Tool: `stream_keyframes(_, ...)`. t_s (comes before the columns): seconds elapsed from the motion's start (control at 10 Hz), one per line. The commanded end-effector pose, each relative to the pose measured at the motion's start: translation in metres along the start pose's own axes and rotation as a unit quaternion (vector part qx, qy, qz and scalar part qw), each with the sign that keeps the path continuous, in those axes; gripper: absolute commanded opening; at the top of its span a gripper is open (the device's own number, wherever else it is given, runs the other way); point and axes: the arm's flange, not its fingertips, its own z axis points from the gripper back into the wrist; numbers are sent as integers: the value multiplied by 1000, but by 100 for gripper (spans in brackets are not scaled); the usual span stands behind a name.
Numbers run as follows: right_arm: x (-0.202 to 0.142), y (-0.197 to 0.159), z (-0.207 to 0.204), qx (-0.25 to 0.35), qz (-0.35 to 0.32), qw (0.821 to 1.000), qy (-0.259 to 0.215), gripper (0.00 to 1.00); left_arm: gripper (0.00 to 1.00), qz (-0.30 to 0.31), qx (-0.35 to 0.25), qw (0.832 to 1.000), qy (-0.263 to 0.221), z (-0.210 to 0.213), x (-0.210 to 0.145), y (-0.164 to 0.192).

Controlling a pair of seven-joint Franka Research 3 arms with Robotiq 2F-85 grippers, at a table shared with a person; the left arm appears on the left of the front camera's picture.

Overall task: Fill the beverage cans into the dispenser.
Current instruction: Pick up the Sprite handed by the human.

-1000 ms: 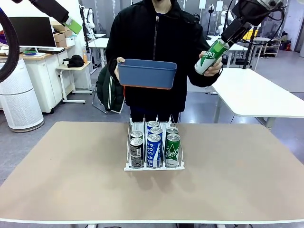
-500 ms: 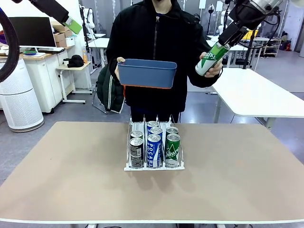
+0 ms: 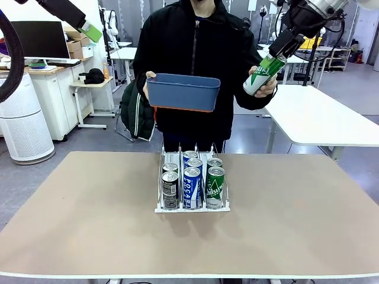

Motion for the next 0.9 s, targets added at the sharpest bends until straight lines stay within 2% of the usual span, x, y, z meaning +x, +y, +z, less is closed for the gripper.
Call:
stream_keyframes(0.0, 1, -3, 3, 11, -4, 1000, 3, 100, 100, 5, -4, 1000, -5, 0, 0, -1)
stream_keyframes(0.1, 0, -4, 4, 22, 15, 1000, 15, 100, 100, 5, -4, 1000, -5, 0, 0, -1)
stream_keyframes(0.2, 0, -1, -1, 0, -1, 1000, 0, 100, 100, 5, -4, 1000, -5, 0, 0, -1)
stream_keyframes(0.5, -1, -1, 0, 4, 2, 1000, 5, 100, 100, 5, -4, 1000, -5, 0, 0, -1)
stream_keyframes(0.6, 0, 1, -1, -14, -20, 1000, 1, 80, 100, 5, -4, 1000, -5, 0, 0, -1)
stream_keyframes(0.7, 0, -1, -1, -5, -15, 1000, -1, 80, 100, 5, -4, 1000, -5, 0, 0, -1)
stream_keyframes(0.8, 1, -2, -1, -6, -14, 1000, -1, 60, 100, 5, -4, 1000, -5, 0, 0, -1)
